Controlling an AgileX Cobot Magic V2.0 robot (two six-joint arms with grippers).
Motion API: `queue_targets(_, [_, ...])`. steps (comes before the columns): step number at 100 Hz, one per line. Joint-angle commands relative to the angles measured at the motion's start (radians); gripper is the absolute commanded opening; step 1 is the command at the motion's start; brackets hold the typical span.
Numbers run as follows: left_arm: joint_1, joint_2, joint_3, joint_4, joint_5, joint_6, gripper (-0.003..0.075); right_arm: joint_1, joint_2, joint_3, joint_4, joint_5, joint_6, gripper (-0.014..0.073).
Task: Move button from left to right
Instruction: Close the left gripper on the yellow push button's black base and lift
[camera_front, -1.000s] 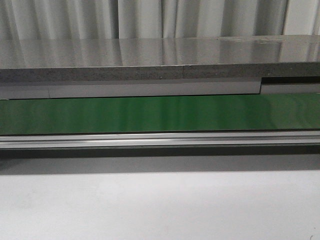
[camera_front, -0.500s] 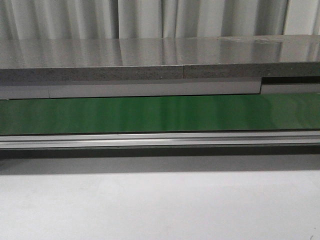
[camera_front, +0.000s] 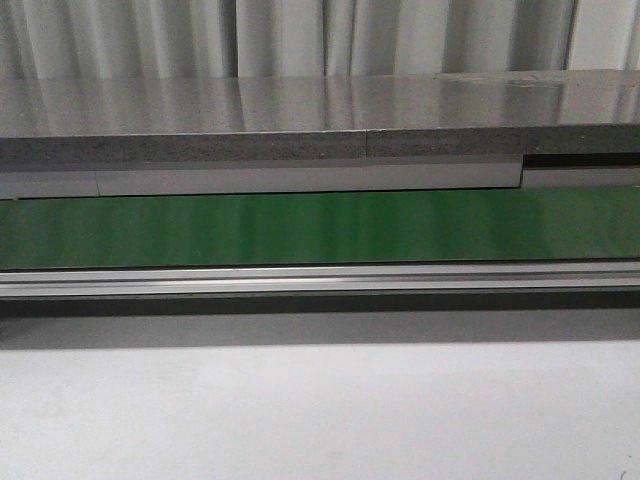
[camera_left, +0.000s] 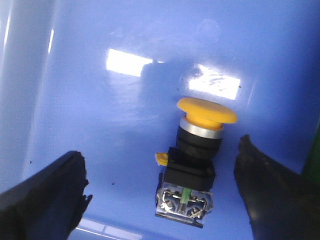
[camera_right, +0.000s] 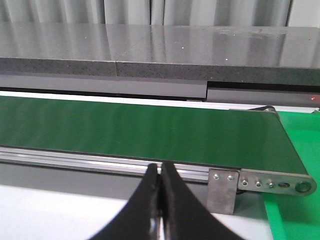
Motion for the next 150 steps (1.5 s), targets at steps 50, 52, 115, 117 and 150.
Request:
queue_targets(50, [0.001,0.056,-0.03,-0.029,-0.058,0.005,0.0587,-0.003,-0.016,-0.019,-0.011,-0.083,0.0,-0.0067])
queue_targets(52, [0.001,0.059,-0.03,-0.029,-0.06,0.005,0.0587,-0.003,-0.016,-0.019,-0.011,-0.083,0.0,-0.0067])
queue_targets(115, [0.001,0.117,-0.061,-0.047,-0.039,0.005,0.0197,-0.003,-0.016,-0.019,-0.011,-0.083,0.0,-0.0067])
queue_targets(117, [0.001,0.117,-0.067,-0.047,-0.033,0.005,0.0163,-0.003,-0.016,-0.019,-0.011,-0.083,0.0,-0.0067])
queue_targets(150, [-0.001,0.08,-0.215,-0.08,0.122,0.005,-0.0019,-0.003,-0.016,-0.019,-0.011,-0.083,0.0,-0.0067])
